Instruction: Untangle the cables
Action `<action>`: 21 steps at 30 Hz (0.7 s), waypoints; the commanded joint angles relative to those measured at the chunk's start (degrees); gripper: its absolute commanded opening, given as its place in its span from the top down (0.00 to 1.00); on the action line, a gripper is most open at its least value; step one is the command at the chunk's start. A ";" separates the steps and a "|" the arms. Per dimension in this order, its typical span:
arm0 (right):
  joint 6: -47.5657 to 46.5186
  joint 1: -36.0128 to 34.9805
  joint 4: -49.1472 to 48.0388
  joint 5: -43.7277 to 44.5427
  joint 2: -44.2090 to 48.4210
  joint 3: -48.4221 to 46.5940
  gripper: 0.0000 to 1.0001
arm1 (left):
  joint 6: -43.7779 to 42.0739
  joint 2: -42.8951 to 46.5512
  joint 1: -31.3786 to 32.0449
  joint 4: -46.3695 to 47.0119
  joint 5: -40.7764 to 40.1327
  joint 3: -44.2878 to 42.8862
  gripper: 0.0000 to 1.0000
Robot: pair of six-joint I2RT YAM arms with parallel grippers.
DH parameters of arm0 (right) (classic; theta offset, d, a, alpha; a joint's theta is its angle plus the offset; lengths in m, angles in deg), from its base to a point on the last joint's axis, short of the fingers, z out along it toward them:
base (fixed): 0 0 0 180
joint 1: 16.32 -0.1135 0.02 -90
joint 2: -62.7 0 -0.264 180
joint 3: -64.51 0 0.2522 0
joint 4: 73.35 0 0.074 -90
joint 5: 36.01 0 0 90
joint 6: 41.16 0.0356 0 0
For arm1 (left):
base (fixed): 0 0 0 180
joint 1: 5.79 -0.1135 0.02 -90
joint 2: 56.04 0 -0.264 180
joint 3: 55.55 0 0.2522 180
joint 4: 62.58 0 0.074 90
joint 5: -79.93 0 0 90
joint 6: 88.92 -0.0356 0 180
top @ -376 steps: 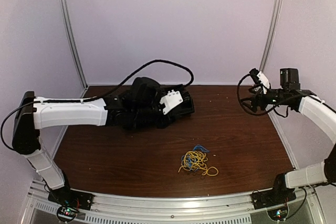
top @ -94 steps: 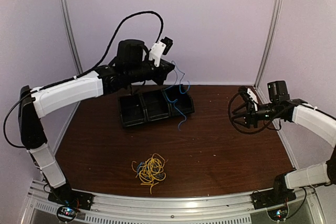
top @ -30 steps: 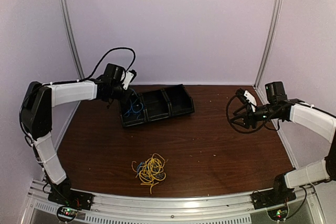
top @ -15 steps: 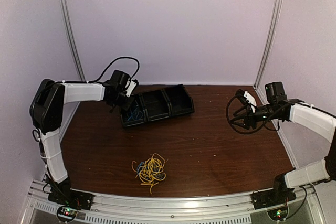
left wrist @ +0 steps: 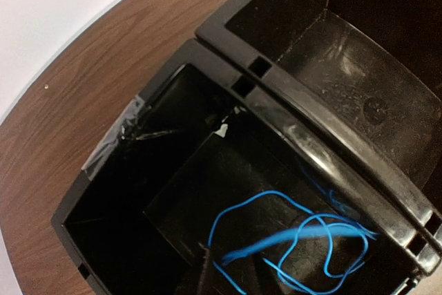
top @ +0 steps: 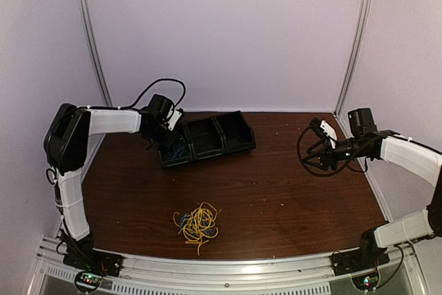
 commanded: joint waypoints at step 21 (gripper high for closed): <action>-1.92 -0.61 0.93 1.19 -0.78 -0.86 0.50 | 5.93 33.23 8.56 -3.16 6.21 9.37 0.09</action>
